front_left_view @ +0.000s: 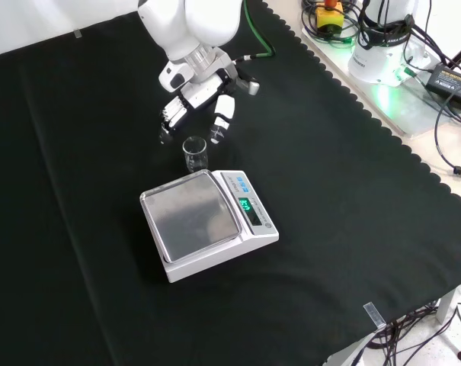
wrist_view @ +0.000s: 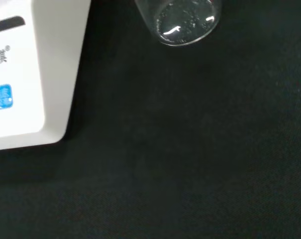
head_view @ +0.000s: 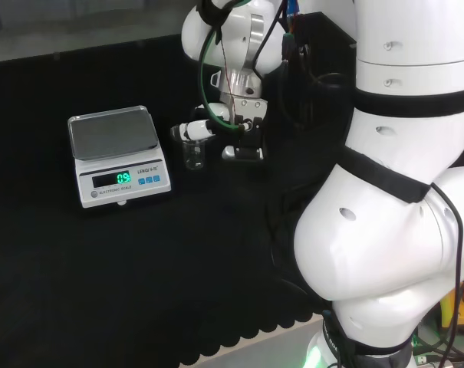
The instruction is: Pick up the beaker.
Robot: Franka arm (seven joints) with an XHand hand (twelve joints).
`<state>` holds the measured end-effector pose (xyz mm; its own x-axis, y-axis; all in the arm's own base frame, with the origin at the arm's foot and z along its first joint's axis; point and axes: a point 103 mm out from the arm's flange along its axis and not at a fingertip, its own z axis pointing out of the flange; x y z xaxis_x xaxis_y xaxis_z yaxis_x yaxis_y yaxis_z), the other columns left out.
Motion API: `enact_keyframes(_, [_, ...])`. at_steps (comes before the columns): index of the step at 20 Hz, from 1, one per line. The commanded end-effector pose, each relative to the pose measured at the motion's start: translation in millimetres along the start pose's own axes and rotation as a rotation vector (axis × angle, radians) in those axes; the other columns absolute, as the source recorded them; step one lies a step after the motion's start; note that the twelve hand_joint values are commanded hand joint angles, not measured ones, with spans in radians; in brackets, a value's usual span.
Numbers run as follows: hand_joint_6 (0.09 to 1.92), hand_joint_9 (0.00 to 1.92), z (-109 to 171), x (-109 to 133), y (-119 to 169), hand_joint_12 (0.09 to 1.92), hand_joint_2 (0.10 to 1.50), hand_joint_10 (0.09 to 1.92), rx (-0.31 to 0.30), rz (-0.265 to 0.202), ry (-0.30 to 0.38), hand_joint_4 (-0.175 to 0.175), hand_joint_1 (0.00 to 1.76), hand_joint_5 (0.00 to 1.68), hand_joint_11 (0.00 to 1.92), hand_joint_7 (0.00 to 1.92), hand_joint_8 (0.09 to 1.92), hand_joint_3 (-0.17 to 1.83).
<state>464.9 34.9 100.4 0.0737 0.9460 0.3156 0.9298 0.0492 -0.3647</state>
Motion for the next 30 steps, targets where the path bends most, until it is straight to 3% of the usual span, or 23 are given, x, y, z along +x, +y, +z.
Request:
enact_keyframes(1, [0.09, 0.01, 13.3, -16.0, 5.7, 1.53, 0.94, 0.89, 0.023, -0.059, 0.017, -0.061, 0.18, 0.2, 0.06, 0.0, 0.81, 0.19])
enact_keyframes(9, [0.09, 0.01, 23.9, -14.5, 11.9, 1.53, 0.94, 0.89, 0.052, -0.027, 0.017, -0.061, 0.18, 0.2, 0.06, 0.0, 0.81, 0.19])
enact_keyframes(10, [0.09, 0.01, 28.1, 9.8, 18.9, 1.53, 0.94, 0.89, 0.059, -0.023, -0.012, -0.061, 0.18, 0.2, 0.06, 0.0, 0.81, 0.19])
enact_keyframes(12, [0.09, 0.01, 30.7, 21.5, 22.5, 1.53, 0.94, 0.89, 0.063, -0.025, -0.017, -0.061, 0.18, 0.2, 0.06, 0.0, 0.81, 0.19])
enact_keyframes(15, [0.09, 0.01, 30.0, 13.3, 20.7, 1.53, 0.94, 0.89, 0.056, -0.027, 0.004, -0.061, 0.18, 0.2, 0.06, 0.0, 0.81, 0.19])
enact_keyframes(18, [0.09, 0.02, 26.5, -6.6, 14.7, 1.52, 0.94, 0.9, 0.034, -0.02, -0.008, -0.063, 0.19, 0.2, 0.07, 0.0, 0.82, 0.19])
enact_keyframes(20, [0.09, 0.06, 26.4, -7.7, 13.9, 1.52, 0.94, 0.92, 0.018, -0.011, -0.021, -0.071, 0.23, 0.24, 0.1, 0.02, 0.85, 0.18])
enact_keyframes(21, [0.09, 0.08, 27.8, -4.3, 14.0, 1.52, 0.93, 0.92, 0.01, 0.025, -0.028, -0.074, 0.25, 0.26, 0.11, 0.03, 0.86, 0.18])
enact_keyframes(26, [0.09, 0.15, 30.1, -4.6, 13.8, 1.5, 0.92, 0.93, 0.016, -0.012, -0.039, -0.082, 0.32, 0.3, 0.17, 0.06, 0.89, 0.17])
enact_keyframes(30, [0.09, 0.43, 29.4, -9.3, 10.9, 1.4, 0.92, 0.91, -0.002, -0.001, -0.083, -0.088, 0.39, 0.33, 0.44, 0.15, 0.92, 0.17])
